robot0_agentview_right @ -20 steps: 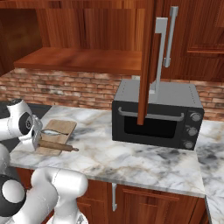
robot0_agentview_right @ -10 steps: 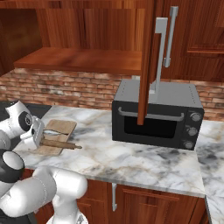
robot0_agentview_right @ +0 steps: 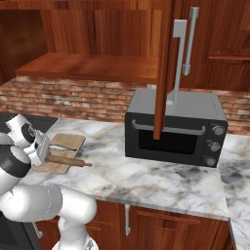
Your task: Open the cabinet, retrieve the rolling pin, and place it next to the meat on the cutting board to prepare for tenderizing.
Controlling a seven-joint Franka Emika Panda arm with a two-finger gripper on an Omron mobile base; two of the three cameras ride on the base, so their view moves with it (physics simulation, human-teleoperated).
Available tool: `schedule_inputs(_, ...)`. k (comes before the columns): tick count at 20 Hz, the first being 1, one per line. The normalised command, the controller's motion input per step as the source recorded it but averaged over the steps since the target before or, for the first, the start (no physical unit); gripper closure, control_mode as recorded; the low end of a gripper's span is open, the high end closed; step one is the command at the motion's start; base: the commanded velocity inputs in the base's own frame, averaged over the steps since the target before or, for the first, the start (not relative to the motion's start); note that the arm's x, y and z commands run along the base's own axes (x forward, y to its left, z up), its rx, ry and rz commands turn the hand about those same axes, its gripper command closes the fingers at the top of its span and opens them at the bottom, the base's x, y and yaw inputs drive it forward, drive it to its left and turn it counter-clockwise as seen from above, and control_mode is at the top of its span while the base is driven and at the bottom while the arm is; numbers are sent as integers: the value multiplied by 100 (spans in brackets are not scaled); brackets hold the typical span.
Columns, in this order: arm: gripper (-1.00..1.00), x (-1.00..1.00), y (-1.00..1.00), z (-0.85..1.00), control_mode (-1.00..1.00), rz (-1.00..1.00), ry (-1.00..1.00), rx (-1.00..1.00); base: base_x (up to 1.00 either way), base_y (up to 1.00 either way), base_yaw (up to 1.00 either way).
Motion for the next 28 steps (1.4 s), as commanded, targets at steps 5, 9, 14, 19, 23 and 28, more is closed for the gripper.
schedule_inputs(5,100,10,2,-23,-100,6,-1,0,0,0,0)
schedule_inputs(9,100,6,0,-28,-100,8,-4,0,0,0,0)
schedule_inputs(14,-100,-1,2,-29,-100,9,-15,0,0,0,0)
schedule_inputs(19,-100,-12,0,-16,-100,7,-24,0,0,0,0)
schedule_inputs(23,-100,-18,0,0,-100,7,-27,0,0,0,0)
schedule_inputs(28,-100,-15,0,0,-100,7,-22,0,0,0,0)
